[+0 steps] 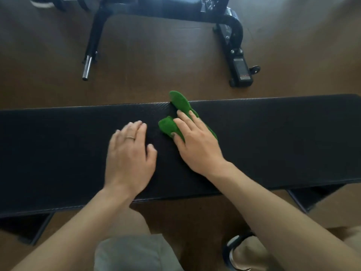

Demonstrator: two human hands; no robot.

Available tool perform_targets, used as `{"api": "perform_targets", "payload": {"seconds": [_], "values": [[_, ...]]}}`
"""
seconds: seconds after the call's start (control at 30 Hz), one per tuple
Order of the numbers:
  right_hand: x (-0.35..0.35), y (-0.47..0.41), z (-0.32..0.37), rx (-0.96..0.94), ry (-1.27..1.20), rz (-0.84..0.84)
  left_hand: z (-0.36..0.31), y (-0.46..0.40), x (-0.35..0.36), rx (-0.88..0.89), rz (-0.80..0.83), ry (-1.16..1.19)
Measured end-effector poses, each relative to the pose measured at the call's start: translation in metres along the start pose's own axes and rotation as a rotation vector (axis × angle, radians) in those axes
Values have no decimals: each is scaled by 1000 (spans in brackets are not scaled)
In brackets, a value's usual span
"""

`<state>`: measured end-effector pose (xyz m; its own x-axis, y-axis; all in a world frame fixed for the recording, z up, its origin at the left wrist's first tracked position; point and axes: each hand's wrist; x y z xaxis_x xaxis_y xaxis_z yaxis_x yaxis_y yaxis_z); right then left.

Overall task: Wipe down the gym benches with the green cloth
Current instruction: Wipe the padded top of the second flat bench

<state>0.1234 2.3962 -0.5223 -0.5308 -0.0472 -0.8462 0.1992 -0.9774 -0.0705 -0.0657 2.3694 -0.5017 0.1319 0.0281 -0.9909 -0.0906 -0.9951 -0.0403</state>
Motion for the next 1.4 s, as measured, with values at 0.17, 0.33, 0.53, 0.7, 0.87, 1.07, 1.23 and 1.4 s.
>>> {"api": "perform_targets", "payload": {"seconds": [0.17, 0.33, 0.53, 0.7, 0.87, 1.07, 1.23, 1.4], "values": [[-39, 0, -52, 232, 36, -71, 67, 5, -2, -224, 28, -30], [-14, -33, -15, 333, 77, -66, 65, 5, 3, -234, -2, -9], [21, -3, 51, 25, 11, 70, 69, 5, 5, -216, -1, -29], [18, 63, 59, -64, 60, 194, 69, 7, 8, -217, -26, -37], [21, 15, 50, -126, 95, 171, 68, 6, 7, -222, -45, -33], [45, -80, 55, 24, 130, 113, 70, 4, 5, -191, -45, -56], [36, -24, 56, -29, 83, 95, 71, 7, 9, -183, -51, -57], [25, 50, 58, -101, 113, 202, 69, 6, 8, -186, -68, -57]]}}
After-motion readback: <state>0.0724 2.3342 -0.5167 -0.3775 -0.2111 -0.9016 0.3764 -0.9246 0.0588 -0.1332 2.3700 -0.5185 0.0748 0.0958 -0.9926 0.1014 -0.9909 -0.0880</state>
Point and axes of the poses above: each hand's wrist, its own y-axis away from the middle knuckle, its own x-axis out of the palm, z = x × y, and after that the axes turned 7 degrees about -y, right-handed
